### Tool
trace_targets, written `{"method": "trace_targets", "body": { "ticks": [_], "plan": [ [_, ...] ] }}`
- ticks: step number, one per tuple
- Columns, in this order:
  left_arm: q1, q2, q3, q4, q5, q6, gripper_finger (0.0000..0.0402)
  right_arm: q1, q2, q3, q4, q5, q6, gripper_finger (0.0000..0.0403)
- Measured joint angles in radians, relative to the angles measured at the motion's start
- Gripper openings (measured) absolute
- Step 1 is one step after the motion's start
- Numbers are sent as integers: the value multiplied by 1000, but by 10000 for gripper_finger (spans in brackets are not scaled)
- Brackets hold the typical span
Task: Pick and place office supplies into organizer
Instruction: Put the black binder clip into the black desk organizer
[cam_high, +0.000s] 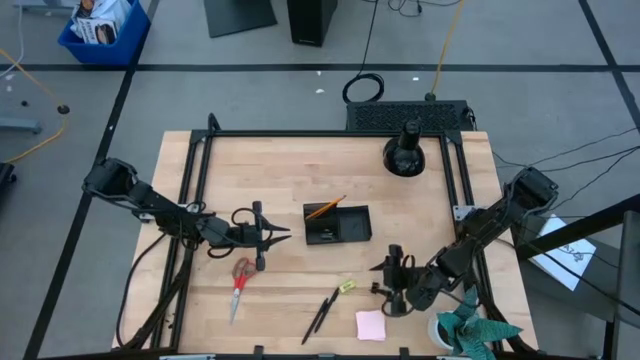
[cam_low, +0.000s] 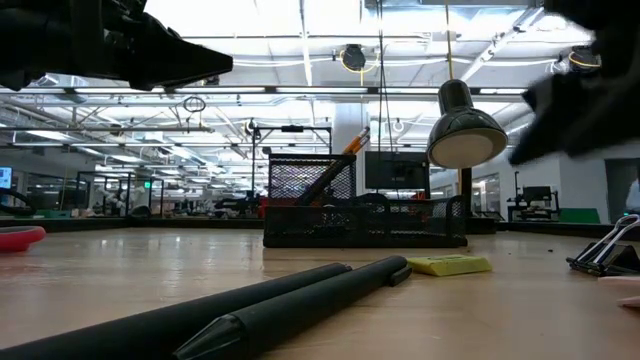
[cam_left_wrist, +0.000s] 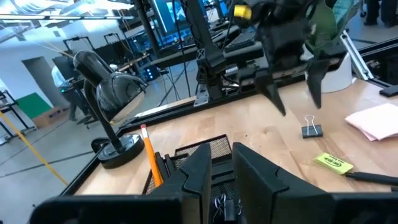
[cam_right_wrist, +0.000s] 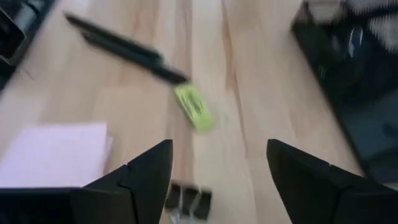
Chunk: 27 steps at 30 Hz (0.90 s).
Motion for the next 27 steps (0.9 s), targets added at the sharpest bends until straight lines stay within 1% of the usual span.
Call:
{"method": "trace_targets", "body": {
  "ticks": [4,8,12,15,18,22,27],
  "plan": [
    [0,0,0,-13,0,-10,72,10,0,-52,74,-46,16,255],
    [0,0,0,-13,0,-14,72,29,0,-61,91,-72,9,250],
    [0,0,0,1,0,-31,72,37,0,-62,122,-77,-69,248],
    [0,0,0,36,0,-3,72,44,0,-62,158,-79,-141,250],
    [0,0,0,42,0,11,72,51,0,-62,191,-109,-191,254],
    [-1,0,0,39,0,11,72,52,0,-62,211,-152,-190,255],
    [-1,0,0,39,1,11,72,52,0,-62,207,-158,-187,247]
  ]
}}
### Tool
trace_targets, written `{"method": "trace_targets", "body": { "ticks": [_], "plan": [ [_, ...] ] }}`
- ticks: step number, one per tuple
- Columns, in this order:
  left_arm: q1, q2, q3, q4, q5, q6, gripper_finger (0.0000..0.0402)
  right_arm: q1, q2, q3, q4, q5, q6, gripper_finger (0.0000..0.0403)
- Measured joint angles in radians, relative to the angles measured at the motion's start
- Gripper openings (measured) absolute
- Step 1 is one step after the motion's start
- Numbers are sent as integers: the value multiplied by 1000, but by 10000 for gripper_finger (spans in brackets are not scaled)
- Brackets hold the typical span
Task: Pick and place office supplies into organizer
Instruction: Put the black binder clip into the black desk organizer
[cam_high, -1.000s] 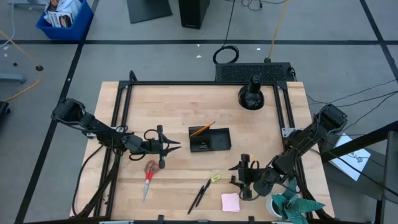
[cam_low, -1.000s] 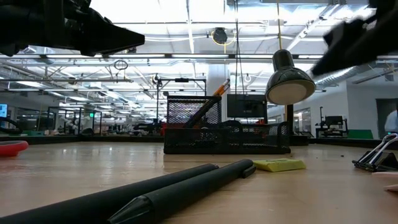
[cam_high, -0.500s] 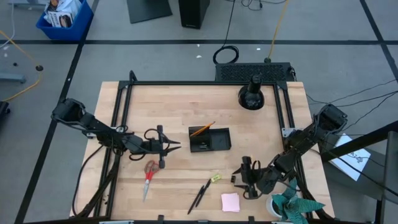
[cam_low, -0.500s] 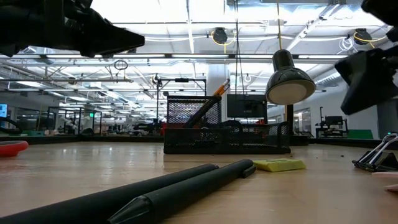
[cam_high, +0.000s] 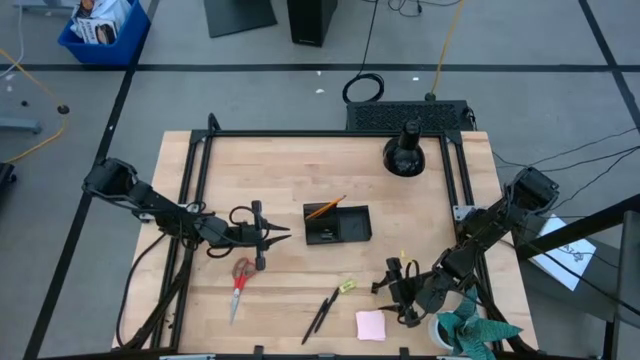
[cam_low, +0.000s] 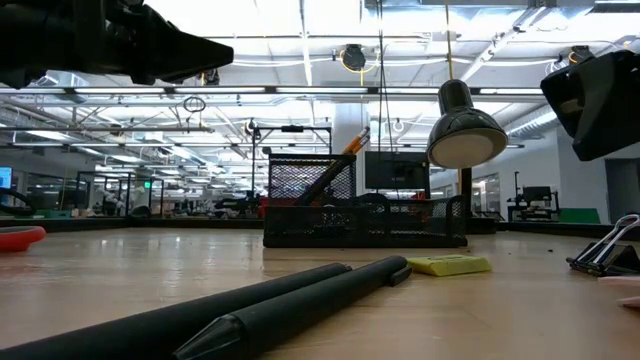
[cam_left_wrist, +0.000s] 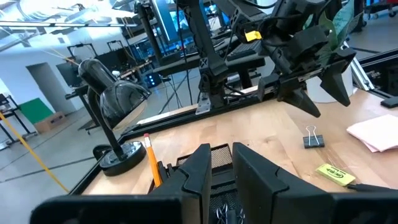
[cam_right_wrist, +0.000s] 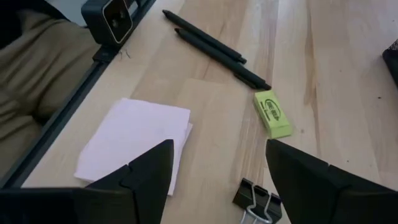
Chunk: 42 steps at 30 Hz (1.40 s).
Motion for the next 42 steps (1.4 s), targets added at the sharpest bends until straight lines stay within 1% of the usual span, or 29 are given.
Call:
{"method": "trace_targets", "body": {
  "ticks": [7,10,12,18,22,28,36,42],
  "plan": [
    [0,0,0,0,0,-4,72,11,0,0,-15,0,-30,238],
    [0,0,0,0,0,-8,72,19,0,0,-49,7,-51,240],
    [0,0,0,0,0,-6,72,27,0,0,-73,29,-56,239],
    [0,0,0,0,-1,-1,72,30,0,0,-151,33,-57,238],
    [0,0,0,-1,-1,-1,72,26,0,0,-172,38,-72,234],
    [0,0,0,-1,-1,-1,72,9,22,0,-161,85,-117,218],
    [0,0,0,-2,-2,-1,72,3,34,-1,-168,80,-135,194],
    [0,0,0,-2,-11,7,72,-6,68,-1,-156,80,-146,170]
  ]
}}
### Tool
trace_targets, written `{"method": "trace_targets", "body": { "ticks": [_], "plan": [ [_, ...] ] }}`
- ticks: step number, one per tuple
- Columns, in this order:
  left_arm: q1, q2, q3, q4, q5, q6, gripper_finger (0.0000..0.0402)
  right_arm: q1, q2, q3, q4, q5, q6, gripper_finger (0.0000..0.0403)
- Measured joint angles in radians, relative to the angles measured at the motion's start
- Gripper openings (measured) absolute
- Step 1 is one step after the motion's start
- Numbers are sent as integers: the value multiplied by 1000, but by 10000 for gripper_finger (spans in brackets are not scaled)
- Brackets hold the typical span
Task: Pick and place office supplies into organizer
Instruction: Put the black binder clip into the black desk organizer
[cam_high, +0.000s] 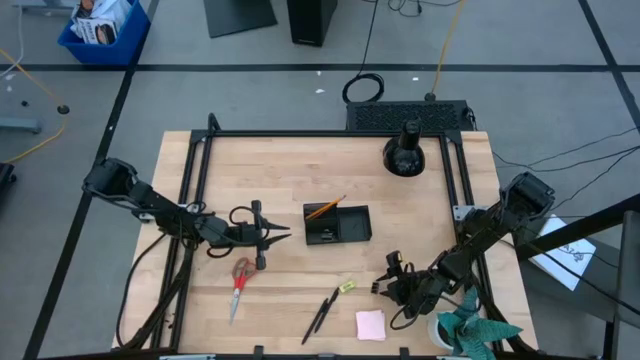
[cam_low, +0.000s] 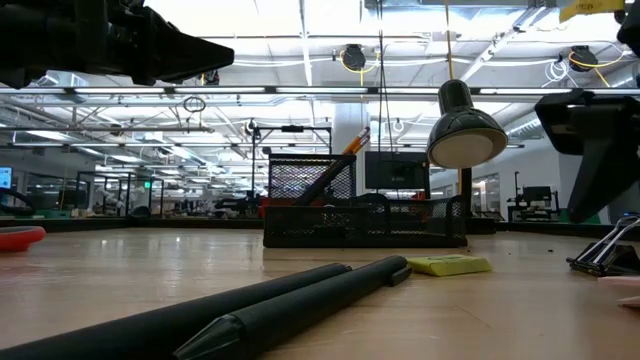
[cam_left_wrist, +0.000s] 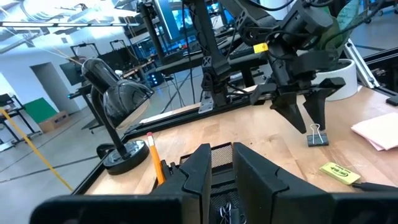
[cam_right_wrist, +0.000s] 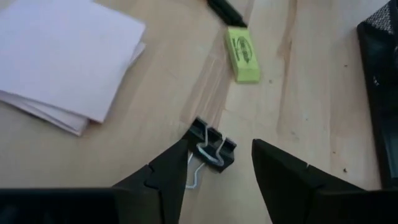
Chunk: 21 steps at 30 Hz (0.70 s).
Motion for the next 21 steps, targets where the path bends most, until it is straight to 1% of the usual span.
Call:
{"method": "trace_targets", "body": {
  "ticks": [6,11,15,21],
  "plan": [
    [0,0,0,0,0,-8,72,0,56,0,66,-11,-24,143],
    [0,0,0,0,0,-8,72,-4,78,0,105,-26,-17,113],
    [0,0,0,0,0,-8,72,-4,78,0,107,-27,-18,78],
    [0,0,0,0,0,-8,72,-13,65,2,122,-24,-22,10]
  ]
}}
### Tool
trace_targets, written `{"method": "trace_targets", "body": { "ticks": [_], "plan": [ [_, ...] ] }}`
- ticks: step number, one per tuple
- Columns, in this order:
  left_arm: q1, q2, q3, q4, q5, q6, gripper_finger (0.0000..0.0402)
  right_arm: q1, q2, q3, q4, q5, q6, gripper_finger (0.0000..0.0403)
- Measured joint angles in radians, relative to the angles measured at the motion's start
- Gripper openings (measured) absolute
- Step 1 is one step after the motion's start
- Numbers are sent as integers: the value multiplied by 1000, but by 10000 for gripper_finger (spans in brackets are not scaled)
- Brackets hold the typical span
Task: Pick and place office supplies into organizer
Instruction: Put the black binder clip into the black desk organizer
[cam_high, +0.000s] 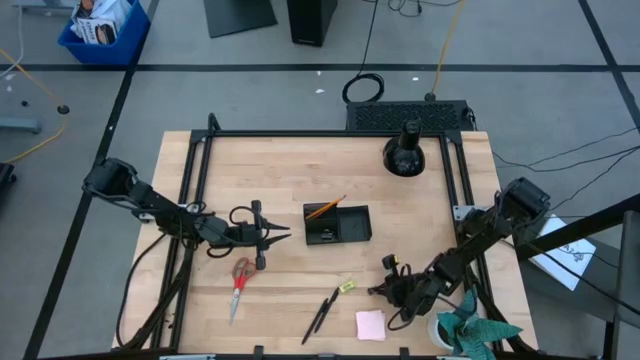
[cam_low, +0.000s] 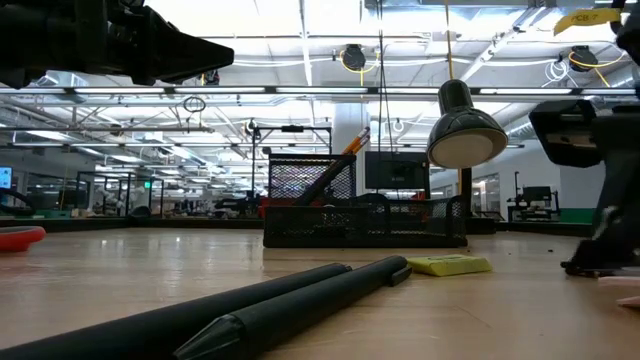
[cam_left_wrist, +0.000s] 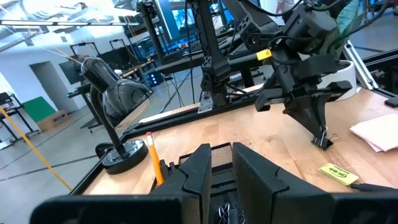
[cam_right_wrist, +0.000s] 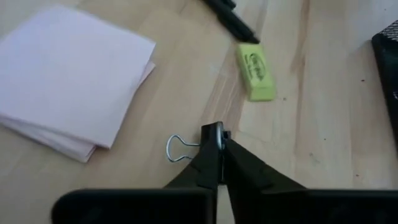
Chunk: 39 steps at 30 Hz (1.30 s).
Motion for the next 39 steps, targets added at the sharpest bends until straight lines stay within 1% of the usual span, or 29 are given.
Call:
{"method": "trace_targets", "body": {
  "ticks": [4,6,8,11,12,13,15,16,20,24,29,33,39],
  "plan": [
    [0,0,0,0,0,-2,72,-18,-16,0,59,-3,-16,8],
    [0,0,0,-2,0,-2,72,-31,-28,5,120,1,-64,4],
    [0,0,0,-3,0,-2,72,-49,-40,12,169,35,-126,2],
    [4,0,0,-2,0,-2,72,-107,-55,22,282,71,-212,3],
    [6,0,0,-1,0,-2,72,-134,-59,24,318,57,-239,2],
    [10,0,0,-1,0,-2,72,-164,-60,26,348,17,-260,2],
    [14,0,0,-1,0,-4,72,-231,-58,31,388,-97,-284,2],
    [17,0,0,-1,0,-7,72,-262,-56,36,391,-131,-286,2],
    [21,0,0,-3,0,-8,72,-369,-30,66,385,-163,-313,1],
    [21,0,0,3,0,-3,72,-449,22,127,362,-237,-318,1],
    [29,0,0,3,-1,-2,72,-517,122,221,279,-226,-324,1],
    [39,0,0,0,-1,-6,72,-554,181,270,247,-151,-316,0],
    [40,0,0,1,-1,-9,72,-583,193,279,238,-77,-306,0]
  ]
}}
